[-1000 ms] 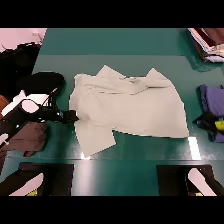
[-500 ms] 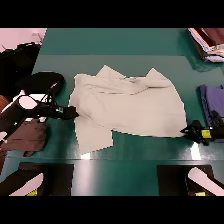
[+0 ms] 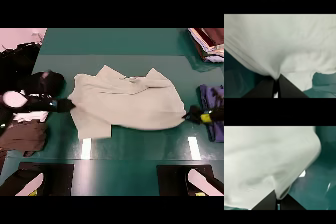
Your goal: Fold the shirts.
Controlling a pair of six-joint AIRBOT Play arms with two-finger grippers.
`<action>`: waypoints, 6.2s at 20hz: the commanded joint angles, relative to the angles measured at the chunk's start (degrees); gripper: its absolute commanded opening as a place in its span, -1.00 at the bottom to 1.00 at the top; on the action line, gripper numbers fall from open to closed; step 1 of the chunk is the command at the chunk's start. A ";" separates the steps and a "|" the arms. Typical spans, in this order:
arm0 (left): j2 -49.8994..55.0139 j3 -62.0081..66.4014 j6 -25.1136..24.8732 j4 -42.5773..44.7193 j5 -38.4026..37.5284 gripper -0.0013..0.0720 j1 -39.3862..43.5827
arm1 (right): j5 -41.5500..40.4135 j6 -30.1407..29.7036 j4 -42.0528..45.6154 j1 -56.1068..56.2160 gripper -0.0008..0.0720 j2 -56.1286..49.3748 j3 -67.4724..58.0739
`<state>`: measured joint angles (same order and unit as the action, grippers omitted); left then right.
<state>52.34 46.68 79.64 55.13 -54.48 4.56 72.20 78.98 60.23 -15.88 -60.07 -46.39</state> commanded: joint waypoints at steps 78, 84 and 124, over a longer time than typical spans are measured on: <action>-0.52 -22.86 6.95 -0.33 -4.13 -0.90 3.08 | 5.01 -0.26 9.64 5.81 0.15 -2.34 -12.39; -0.92 -17.31 6.51 -0.28 -5.60 -0.90 3.08 | 10.01 -0.24 17.27 -3.43 0.62 -2.36 4.17; 11.26 5.35 10.12 13.97 1.49 -0.90 3.02 | 1.42 1.09 9.75 11.34 -0.93 -11.76 -20.52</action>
<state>53.74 47.46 92.62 68.53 -61.69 7.64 77.38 79.96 70.83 -6.85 -63.24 -60.42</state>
